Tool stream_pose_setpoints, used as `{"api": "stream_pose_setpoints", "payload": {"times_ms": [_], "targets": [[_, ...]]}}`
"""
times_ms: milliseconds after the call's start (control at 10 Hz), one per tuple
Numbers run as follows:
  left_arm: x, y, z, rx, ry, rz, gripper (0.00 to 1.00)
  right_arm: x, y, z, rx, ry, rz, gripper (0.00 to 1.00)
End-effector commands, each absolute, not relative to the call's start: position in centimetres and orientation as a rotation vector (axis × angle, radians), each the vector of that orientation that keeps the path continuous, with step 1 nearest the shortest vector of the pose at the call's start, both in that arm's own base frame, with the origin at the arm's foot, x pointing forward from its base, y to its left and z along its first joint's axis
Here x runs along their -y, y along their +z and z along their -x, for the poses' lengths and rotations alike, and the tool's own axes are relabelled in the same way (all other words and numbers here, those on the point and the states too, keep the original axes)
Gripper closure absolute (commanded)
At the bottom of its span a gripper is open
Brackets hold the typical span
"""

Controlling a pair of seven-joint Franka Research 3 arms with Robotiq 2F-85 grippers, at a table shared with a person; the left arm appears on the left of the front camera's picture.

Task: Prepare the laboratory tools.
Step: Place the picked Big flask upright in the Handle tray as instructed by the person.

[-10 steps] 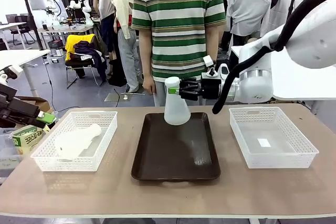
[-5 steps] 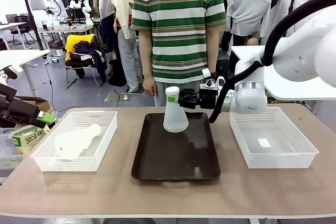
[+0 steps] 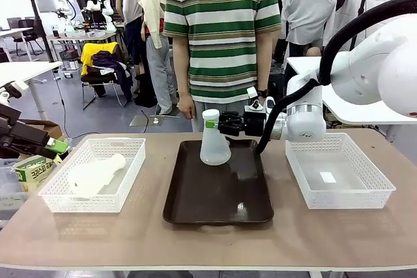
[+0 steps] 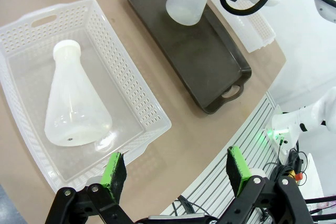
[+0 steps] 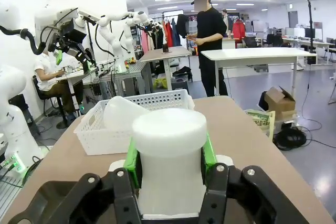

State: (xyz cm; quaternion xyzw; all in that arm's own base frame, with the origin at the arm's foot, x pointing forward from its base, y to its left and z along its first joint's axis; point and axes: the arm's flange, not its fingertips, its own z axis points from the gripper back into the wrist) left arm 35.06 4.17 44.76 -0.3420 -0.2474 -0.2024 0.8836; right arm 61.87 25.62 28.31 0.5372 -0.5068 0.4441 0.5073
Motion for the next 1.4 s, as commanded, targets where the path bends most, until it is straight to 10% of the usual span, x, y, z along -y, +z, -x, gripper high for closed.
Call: {"api": "stream_pose_setpoints", "payload": {"times_ms": [0, 100, 600, 1300], "targets": [[-4.3, 44.6, -35.2, 0.531, -0.432, 0.727, 0.0, -26.1, 28.2, -62.8, 1.186, 1.067, -1.298, 1.0], [-4.3, 44.6, -35.2, 0.531, -0.432, 0.727, 0.0, -26.1, 27.9, -62.8, 1.169, 1.065, -1.292, 0.95], [-4.3, 44.6, -35.2, 0.531, -0.432, 0.727, 0.0, -25.7, 27.4, -62.7, 1.161, 1.061, -1.293, 0.07], [-4.3, 44.6, -35.2, 0.531, -0.432, 0.727, 0.0, -25.5, 30.3, -62.3, 1.031, 1.191, -1.158, 0.0]]}}
